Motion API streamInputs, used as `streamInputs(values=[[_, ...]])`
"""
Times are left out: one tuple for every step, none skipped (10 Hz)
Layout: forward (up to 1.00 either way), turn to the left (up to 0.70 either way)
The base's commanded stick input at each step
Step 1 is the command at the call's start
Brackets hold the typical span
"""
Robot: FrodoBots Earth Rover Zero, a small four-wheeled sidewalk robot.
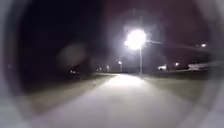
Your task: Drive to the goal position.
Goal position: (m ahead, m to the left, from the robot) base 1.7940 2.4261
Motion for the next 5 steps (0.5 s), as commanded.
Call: streamInputs(values=[[1.00, 0.00], [1.00, 0.00], [1.00, 0.00], [1.00, 0.00], [1.00, 0.00]])
